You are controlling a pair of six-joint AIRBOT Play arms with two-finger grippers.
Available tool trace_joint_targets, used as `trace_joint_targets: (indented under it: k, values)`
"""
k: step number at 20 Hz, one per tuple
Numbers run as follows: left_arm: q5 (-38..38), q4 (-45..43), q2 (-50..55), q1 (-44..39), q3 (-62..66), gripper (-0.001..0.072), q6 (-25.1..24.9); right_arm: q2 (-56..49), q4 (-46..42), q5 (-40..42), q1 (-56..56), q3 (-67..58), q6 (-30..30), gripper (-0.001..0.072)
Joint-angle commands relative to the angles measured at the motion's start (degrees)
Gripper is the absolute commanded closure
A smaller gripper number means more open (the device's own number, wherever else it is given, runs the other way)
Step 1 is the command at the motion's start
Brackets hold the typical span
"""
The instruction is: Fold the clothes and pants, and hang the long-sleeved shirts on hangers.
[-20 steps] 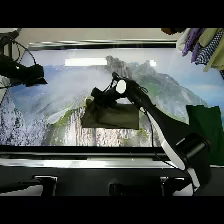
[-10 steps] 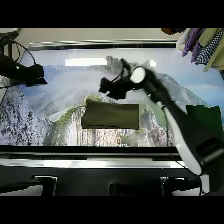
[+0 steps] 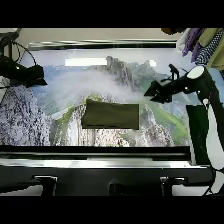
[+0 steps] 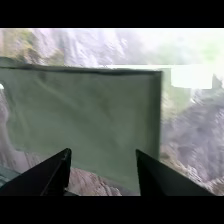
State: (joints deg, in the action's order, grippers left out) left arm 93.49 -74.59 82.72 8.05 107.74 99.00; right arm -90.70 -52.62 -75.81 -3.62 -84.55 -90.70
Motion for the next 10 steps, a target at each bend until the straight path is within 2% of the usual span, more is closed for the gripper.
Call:
trace_joint_targets:
  k: [1, 3, 7, 10]
  values:
    - [0.17, -0.02, -0.04, 0.07, 0.02, 0.0690, 0.02, -0.17, 4.61, 5.51, -1.97, 10.69, 7.15, 0.0229]
    - [0.15, -0.02, -0.04, 0.07, 0.02, 0.0690, 0.04, -1.29, 7.37, 9.20, -1.40, 15.37, 8.98, 0.0230]
    - [0.15, -0.02, -0.04, 0.07, 0.02, 0.0690, 0.02, -4.04, 10.97, 11.37, 0.42, 19.02, 12.31, 0.0240]
    - [0.15, -0.02, -0.02, 0.07, 0.02, 0.0690, 0.04, -5.62, 11.87, 13.70, 3.74, 19.10, 12.33, 0.0242]
